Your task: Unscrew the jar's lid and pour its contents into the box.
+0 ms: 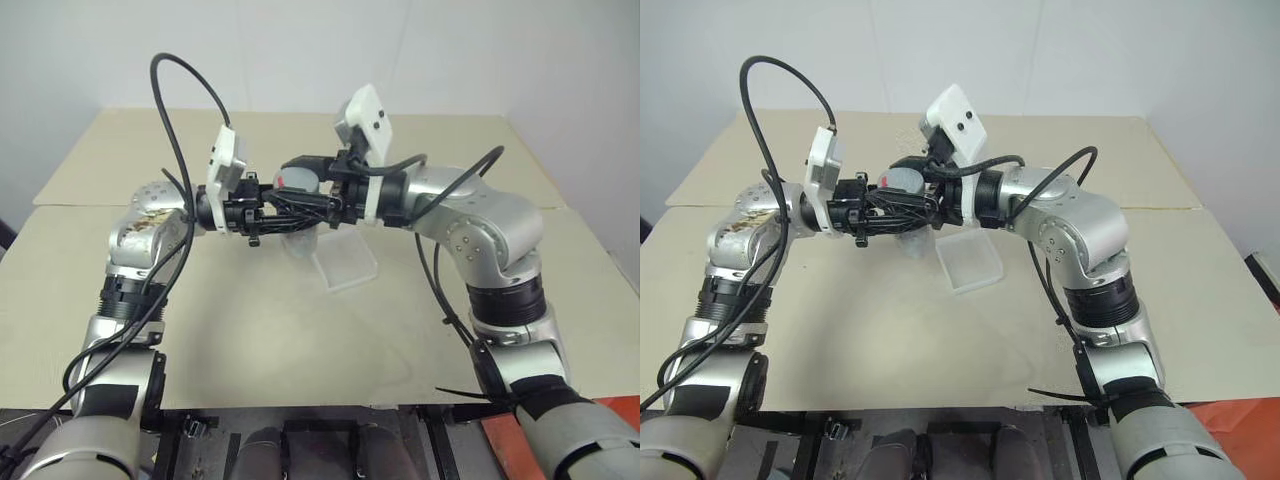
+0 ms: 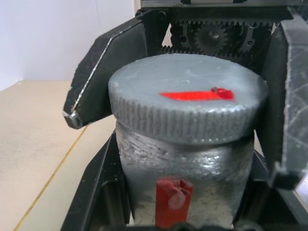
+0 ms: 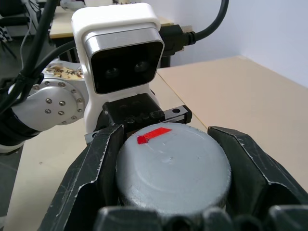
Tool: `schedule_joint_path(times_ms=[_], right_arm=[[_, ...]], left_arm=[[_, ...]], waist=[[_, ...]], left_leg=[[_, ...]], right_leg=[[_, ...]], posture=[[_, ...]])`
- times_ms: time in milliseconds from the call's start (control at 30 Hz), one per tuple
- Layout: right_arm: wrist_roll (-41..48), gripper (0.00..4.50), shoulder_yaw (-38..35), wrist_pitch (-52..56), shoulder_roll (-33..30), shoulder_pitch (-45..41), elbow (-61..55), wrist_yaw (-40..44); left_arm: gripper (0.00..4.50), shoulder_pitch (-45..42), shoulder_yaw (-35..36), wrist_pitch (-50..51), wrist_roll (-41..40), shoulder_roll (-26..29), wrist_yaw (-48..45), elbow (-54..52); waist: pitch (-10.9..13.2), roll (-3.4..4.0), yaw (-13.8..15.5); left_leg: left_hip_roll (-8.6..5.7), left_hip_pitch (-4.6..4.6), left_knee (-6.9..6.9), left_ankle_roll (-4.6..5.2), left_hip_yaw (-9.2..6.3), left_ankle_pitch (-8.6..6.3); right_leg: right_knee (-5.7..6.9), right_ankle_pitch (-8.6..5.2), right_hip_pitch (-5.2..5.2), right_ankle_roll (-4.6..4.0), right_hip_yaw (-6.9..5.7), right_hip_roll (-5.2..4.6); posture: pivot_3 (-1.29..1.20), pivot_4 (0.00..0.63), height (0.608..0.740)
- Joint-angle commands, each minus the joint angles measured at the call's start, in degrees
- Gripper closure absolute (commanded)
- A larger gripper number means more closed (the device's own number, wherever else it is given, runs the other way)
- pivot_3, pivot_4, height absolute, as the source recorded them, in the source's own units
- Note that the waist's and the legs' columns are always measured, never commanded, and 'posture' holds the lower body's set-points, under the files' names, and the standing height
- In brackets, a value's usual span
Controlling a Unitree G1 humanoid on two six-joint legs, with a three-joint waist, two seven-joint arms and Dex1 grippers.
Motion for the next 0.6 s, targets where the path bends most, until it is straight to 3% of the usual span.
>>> schedule_joint_path(times_ms=[33,133,267,500,600], right_arm=[[5.7,1.75,-3.8,-8.7,-1.8,-0.1,2.3,17.3],[7.3,1.75,-0.9,-13.8,-3.3,-2.0,7.5,35.2],[4.3,1.75,1.9,-18.8,-0.7,-7.2,18.1,44.9],[-1.6,1.75,2.5,-25.6,3.7,-11.6,28.0,46.8],[-3.2,0.82,1.7,-25.9,4.0,-11.0,27.9,44.3]], left_arm=[[2.47,-0.6,1.3,0.6,-3.5,2.1,-6.4,-3.4],[2.47,-0.4,1.0,2.6,-5.6,2.8,-9.8,-5.8],[2.47,0.1,0.6,5.1,-7.8,3.9,-12.6,-9.6],[2.47,1.7,0.8,5.6,-7.6,4.1,-10.4,-11.9],[2.47,2.5,1.2,5.6,-7.4,4.1,-9.1,-11.9]], waist=[[0.0,0.01,0.0],[0.0,0.04,0.1],[0.1,0.08,-0.5],[0.1,0.12,-0.3],[0.1,0.13,0.1]], left_leg=[[-0.01,-0.01,0.00,0.00,0.00,0.00],[-0.03,-0.03,0.00,0.02,-0.01,-0.01],[0.07,0.01,0.27,0.06,0.01,-0.04],[0.24,0.07,0.29,0.01,-0.02,-0.01],[0.21,-0.04,0.37,0.00,0.00,-0.01]], right_leg=[[-0.02,0.00,0.00,0.00,0.00,0.02],[-0.08,0.01,0.03,0.02,-0.01,0.05],[-0.05,0.03,0.05,0.03,0.09,0.18],[0.20,0.04,0.00,-0.02,0.13,0.40],[0.18,0.04,-0.05,-0.02,0.13,0.34]], posture=[[0.00,0.150,0.740],[0.00,0.150,0.740],[0.00,0.150,0.740],[0.00,0.150,0.740],[0.00,0.150,0.740]])
